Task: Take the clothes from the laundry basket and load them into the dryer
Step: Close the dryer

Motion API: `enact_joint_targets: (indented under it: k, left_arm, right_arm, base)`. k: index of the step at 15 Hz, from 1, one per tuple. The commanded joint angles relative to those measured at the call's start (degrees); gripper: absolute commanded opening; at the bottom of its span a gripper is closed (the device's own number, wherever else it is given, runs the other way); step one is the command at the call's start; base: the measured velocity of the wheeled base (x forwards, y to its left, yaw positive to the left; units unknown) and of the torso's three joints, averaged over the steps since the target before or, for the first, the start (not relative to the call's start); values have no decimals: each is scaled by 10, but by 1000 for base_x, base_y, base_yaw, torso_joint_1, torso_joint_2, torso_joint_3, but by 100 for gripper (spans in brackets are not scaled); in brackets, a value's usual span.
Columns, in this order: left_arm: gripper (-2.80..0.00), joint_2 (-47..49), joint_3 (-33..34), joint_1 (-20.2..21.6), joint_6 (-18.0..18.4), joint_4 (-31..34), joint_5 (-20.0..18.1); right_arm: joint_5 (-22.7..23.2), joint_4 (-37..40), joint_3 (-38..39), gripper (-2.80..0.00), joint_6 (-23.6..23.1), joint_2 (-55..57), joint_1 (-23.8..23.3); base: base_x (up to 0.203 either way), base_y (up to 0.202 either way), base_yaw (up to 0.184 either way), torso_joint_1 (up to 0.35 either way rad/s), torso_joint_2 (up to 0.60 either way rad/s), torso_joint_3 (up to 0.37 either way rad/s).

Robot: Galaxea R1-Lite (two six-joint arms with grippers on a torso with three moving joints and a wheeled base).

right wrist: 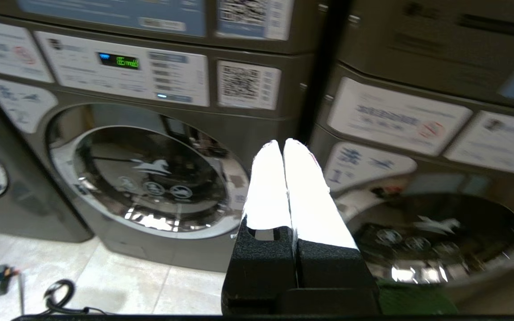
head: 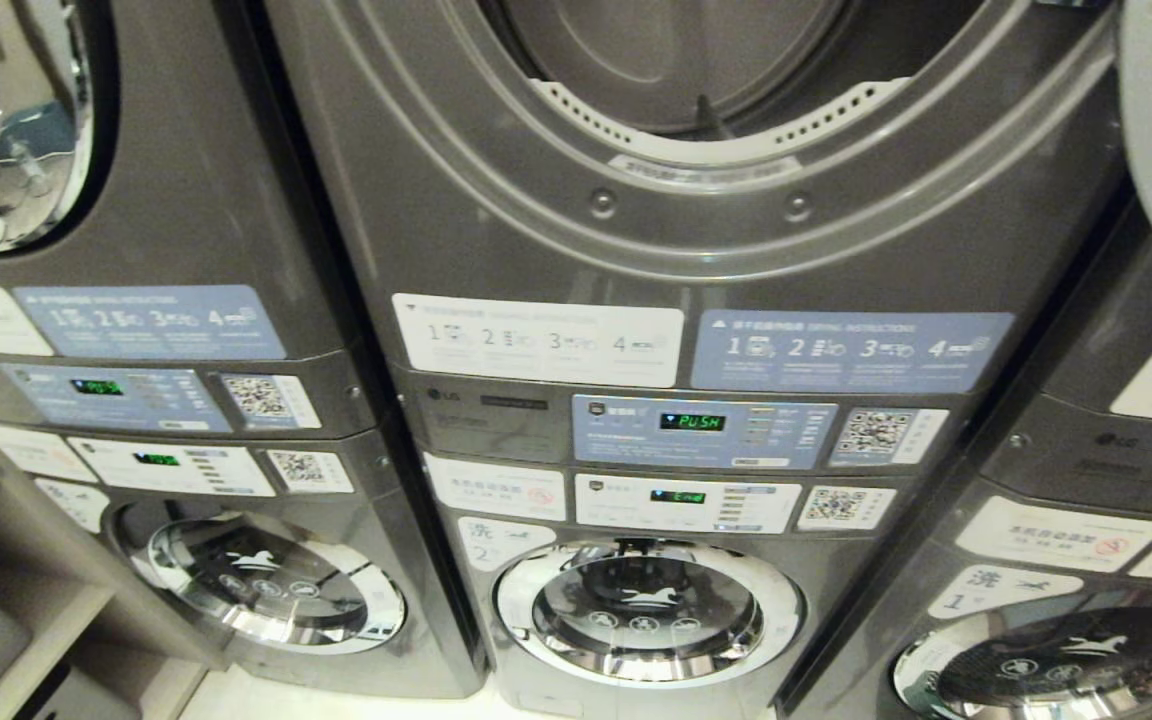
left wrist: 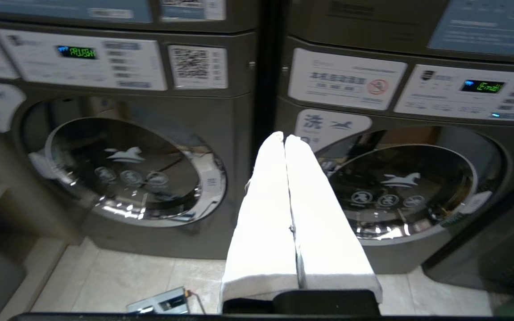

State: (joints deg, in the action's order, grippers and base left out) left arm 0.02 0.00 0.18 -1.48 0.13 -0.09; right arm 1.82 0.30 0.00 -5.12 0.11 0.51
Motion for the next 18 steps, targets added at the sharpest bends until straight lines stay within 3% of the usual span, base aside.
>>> enact_joint_targets:
  k: [1,7,18]
  left_arm:
    - [-280,0,1,0,0,0,0]
    - [-280,0,1,0,0,0,0]
    - [-280,0,1,-1,-1,0,0]
  right_arm:
    - [1,0,0,-280,-1,0,0]
    - [0,0,0,-280,-1,0,0]
    - [0,0,0,-280,-1,0,0]
  base:
    - [-3,7,-175,-7,7,5]
    - [-2,8,-152,0,3,3]
    - [0,0,0,0,0,0]
